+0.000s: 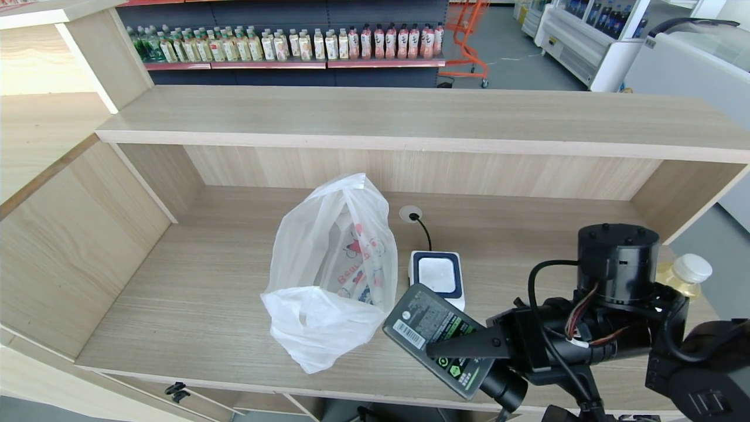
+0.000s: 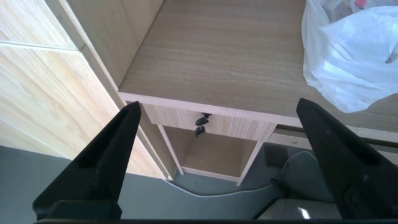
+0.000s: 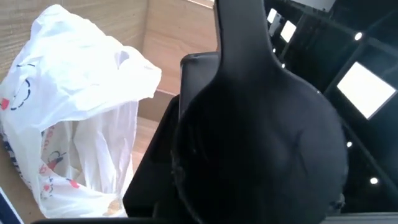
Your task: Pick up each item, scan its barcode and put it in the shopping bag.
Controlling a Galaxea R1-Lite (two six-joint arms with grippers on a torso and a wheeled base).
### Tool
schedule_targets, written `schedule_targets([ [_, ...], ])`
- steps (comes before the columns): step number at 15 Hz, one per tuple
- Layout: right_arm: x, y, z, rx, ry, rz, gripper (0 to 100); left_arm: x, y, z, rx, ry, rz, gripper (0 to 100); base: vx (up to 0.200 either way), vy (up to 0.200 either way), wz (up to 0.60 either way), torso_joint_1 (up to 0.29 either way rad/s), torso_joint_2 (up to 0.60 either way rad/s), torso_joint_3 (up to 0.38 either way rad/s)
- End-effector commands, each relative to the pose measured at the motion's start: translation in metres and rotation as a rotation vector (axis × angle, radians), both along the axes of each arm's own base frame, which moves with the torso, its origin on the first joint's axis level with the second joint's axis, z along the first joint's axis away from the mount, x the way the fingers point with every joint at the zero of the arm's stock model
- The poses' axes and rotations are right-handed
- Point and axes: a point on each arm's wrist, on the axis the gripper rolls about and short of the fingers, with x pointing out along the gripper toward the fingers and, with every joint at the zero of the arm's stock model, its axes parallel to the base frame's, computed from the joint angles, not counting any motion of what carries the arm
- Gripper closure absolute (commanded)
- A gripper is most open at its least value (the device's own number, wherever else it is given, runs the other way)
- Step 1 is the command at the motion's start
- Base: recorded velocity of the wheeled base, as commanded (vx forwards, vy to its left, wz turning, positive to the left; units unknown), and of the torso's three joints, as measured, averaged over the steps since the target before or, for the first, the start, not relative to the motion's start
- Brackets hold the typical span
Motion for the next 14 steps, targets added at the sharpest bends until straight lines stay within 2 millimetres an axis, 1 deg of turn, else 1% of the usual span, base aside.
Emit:
schedule_targets([
  [1, -0.011, -0.003, 0.024, 0.039, 0.168, -0.025, 100, 0.000, 0.000, 0.000, 0.000, 0.000, 0.001, 0, 0.000, 0.000, 0.00, 0.000, 0.00, 0.000],
  [2, -0.018, -0.013, 0.042, 0.076, 0.284, -0.102, 100, 0.000, 0.000, 0.000, 0.000, 0.000, 0.001, 0, 0.000, 0.000, 0.00, 0.000, 0.00, 0.000],
  [3, -0.030, -0.046, 0.062, 0.173, 0.410, -0.346, 100, 0.000, 0.000, 0.000, 0.000, 0.000, 0.001, 0, 0.000, 0.000, 0.00, 0.000, 0.00, 0.000],
  [4, -0.041, -0.068, 0.066, 0.253, 0.506, -0.507, 100, 0.000, 0.000, 0.000, 0.000, 0.000, 0.001, 0, 0.000, 0.000, 0.00, 0.000, 0.00, 0.000],
  [5, -0.046, -0.083, 0.062, 0.253, 0.605, -0.496, 100, 0.000, 0.000, 0.000, 0.000, 0.000, 0.001, 0, 0.000, 0.000, 0.00, 0.000, 0.00, 0.000],
  [6, -0.041, -0.106, 0.056, 0.231, 0.700, -0.508, 100, 0.000, 0.000, 0.000, 0.000, 0.000, 0.001, 0, 0.000, 0.000, 0.00, 0.000, 0.00, 0.000],
  [7, -0.042, -0.123, 0.053, 0.240, 0.768, -0.587, 100, 0.000, 0.000, 0.000, 0.000, 0.000, 0.001, 0, 0.000, 0.000, 0.00, 0.000, 0.00, 0.000],
  [8, -0.047, -0.136, 0.051, 0.269, 0.933, -0.667, 100, 0.000, 0.000, 0.000, 0.000, 0.000, 0.001, 0, 0.000, 0.000, 0.00, 0.000, 0.00, 0.000],
  [9, -0.053, -0.141, 0.050, 0.322, 1.175, -0.720, 100, 0.000, 0.000, 0.000, 0.000, 0.000, 0.001, 0, 0.000, 0.000, 0.00, 0.000, 0.00, 0.000],
  [10, -0.052, -0.143, 0.055, 0.420, 1.387, -0.771, 100, 0.000, 0.000, 0.000, 0.000, 0.000, 0.001, 0, 0.000, 0.000, 0.00, 0.000, 0.00, 0.000],
  [11, -0.050, -0.144, 0.058, 0.590, 1.595, -0.869, 100, 0.000, 0.000, 0.000, 0.000, 0.000, 0.001, 0, 0.000, 0.000, 0.00, 0.000, 0.00, 0.000],
  [12, -0.048, -0.136, 0.064, 0.791, 1.857, -0.901, 100, 0.000, 0.000, 0.000, 0.000, 0.000, 0.001, 0, 0.000, 0.000, 0.00, 0.000, 0.00, 0.000],
  [13, -0.045, -0.124, 0.066, 0.922, 2.080, -0.872, 100, 0.000, 0.000, 0.000, 0.000, 0.000, 0.001, 0, 0.000, 0.000, 0.00, 0.000, 0.00, 0.000],
  [14, -0.031, -0.106, 0.068, 1.167, 2.380, -0.837, 100, 0.000, 0.000, 0.000, 0.000, 0.000, 0.001, 0, 0.000, 0.000, 0.00, 0.000, 0.00, 0.000],
])
